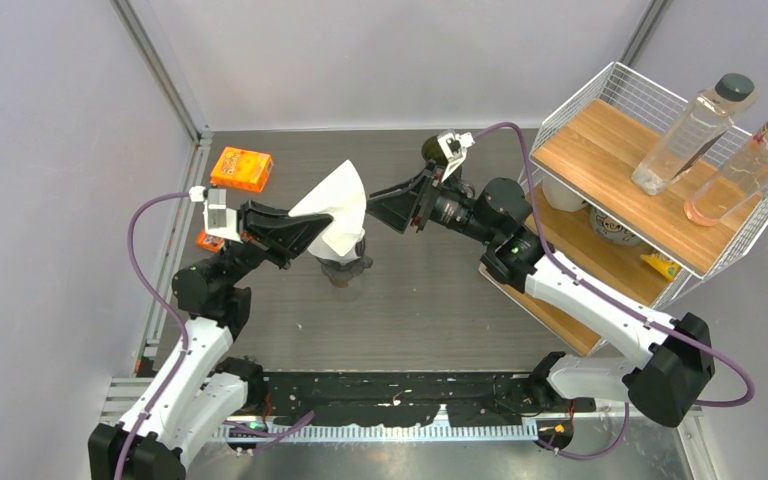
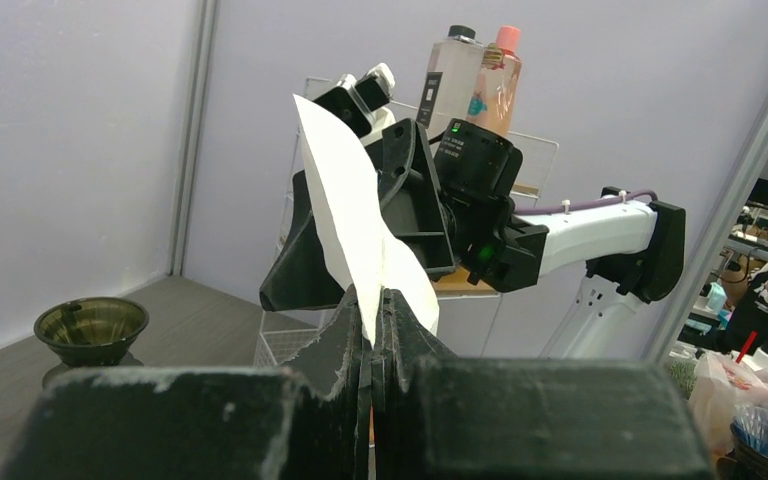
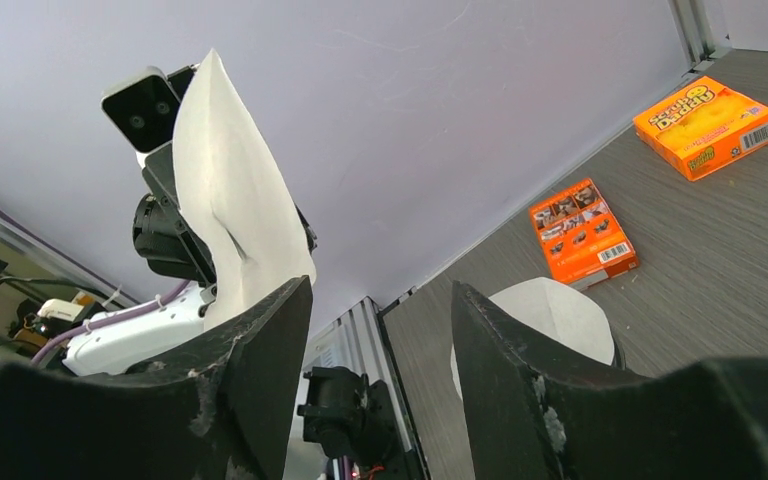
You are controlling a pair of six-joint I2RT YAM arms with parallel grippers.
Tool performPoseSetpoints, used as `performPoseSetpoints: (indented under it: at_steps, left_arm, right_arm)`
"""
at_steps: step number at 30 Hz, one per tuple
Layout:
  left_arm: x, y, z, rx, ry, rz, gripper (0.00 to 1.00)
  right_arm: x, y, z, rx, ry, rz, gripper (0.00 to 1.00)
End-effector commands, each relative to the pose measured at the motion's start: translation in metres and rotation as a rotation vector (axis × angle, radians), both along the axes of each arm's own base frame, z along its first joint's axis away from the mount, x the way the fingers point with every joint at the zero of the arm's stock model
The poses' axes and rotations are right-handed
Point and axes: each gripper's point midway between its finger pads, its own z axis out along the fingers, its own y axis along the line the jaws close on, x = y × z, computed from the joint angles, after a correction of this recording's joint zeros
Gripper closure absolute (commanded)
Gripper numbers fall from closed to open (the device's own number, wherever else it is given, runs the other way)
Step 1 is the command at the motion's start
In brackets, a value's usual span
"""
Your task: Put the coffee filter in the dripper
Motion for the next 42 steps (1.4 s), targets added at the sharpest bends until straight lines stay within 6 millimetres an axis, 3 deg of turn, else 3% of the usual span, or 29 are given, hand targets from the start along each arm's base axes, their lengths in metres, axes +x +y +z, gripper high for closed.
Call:
performPoseSetpoints:
  at_steps: [1,9,22,36,42]
  left_arm:
    - [-0.006,0.001,0.005,0.005,-0.052,0.004,1.00]
    - [-0.004,0.001,0.004,0.006,-0.046,0.004,1.00]
    - [0.002,0.000,0.002,0.012,-0.041,0.011,1.00]
    - [0.011,-0.004,0.006,0.006,-0.026,-0.006,1.00]
    - [0.013,-0.005,0.010,-0.005,-0.030,-0.017,1.00]
  right_arm:
    - [-0.003,-0.006,0.035,0.057,-0.056,-0.009,0.40]
    - [-0.012,0.006,0.036,0.059,-0.050,0.091,0.40]
    - [-0.014,-0.003,0.045,0.077,-0.082,0.053,0.40]
    - [-0.020,0.022,0.040,0.087,-0.044,0.221,0.41]
    - [-0.017,0.023,0.038,0.086,-0.041,0.210,0.47]
